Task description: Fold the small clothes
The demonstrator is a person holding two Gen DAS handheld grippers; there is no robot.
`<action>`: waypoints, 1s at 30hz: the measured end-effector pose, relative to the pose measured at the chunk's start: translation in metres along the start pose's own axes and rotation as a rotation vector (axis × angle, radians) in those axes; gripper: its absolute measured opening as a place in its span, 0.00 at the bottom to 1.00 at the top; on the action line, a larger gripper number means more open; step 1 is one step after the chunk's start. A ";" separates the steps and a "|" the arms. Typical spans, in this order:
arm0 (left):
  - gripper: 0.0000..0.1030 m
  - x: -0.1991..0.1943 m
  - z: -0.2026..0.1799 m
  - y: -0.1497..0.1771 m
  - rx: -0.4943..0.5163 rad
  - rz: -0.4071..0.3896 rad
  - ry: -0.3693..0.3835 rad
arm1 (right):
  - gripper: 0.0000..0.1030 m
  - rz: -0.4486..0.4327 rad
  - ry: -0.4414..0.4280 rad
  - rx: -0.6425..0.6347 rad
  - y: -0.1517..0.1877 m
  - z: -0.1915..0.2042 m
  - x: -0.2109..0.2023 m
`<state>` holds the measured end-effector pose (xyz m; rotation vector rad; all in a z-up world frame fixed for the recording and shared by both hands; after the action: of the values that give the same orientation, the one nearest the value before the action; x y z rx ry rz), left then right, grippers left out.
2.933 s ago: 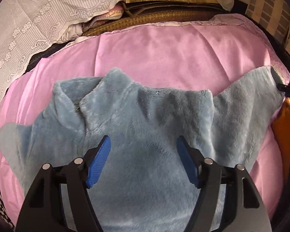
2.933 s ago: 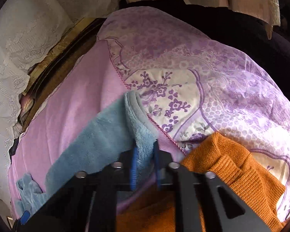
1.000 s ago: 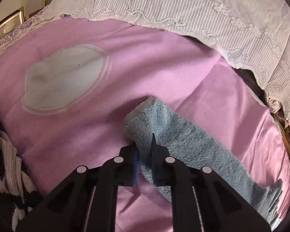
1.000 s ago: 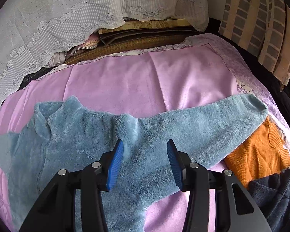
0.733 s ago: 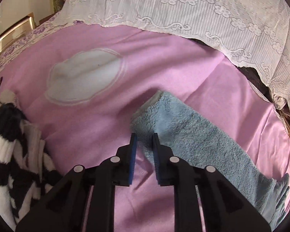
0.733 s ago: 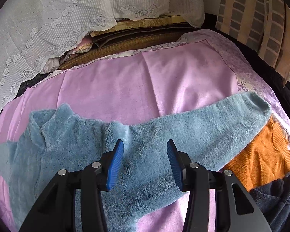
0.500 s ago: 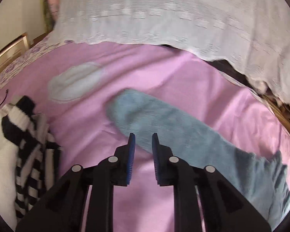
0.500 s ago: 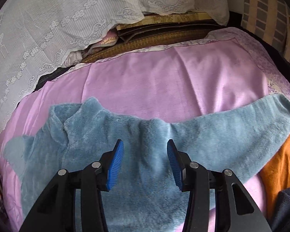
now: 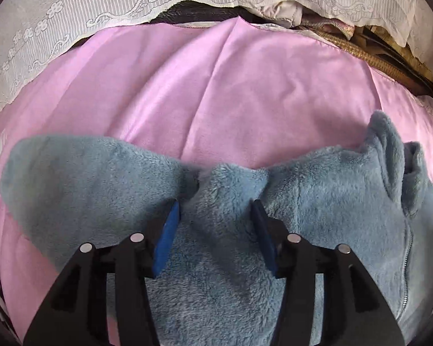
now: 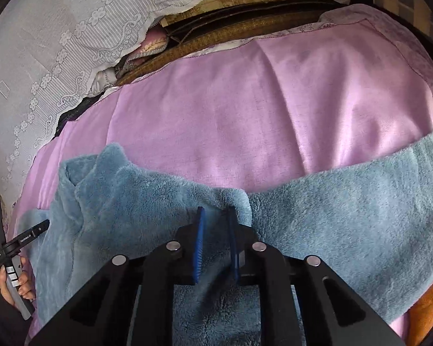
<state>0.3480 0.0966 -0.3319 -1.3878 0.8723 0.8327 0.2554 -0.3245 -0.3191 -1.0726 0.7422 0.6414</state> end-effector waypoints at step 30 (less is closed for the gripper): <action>0.77 -0.083 -0.362 0.073 0.393 -0.077 0.190 | 0.57 -0.182 0.267 0.515 -0.042 -0.288 -0.116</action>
<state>0.2363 -0.2627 -0.2898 -1.1542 1.0577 0.4434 0.1554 -0.6196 -0.2879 -0.7398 0.9636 0.1333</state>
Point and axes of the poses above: each gripper's, at about its wrist camera, not at the fingertips, and x roughly the way its jaws point, z to its left, y to its underside, the point moved 9 cm from there along x, roughly the way its jaws point, and after that the axes turned 2 degrees about z, right-handed, at the moved point
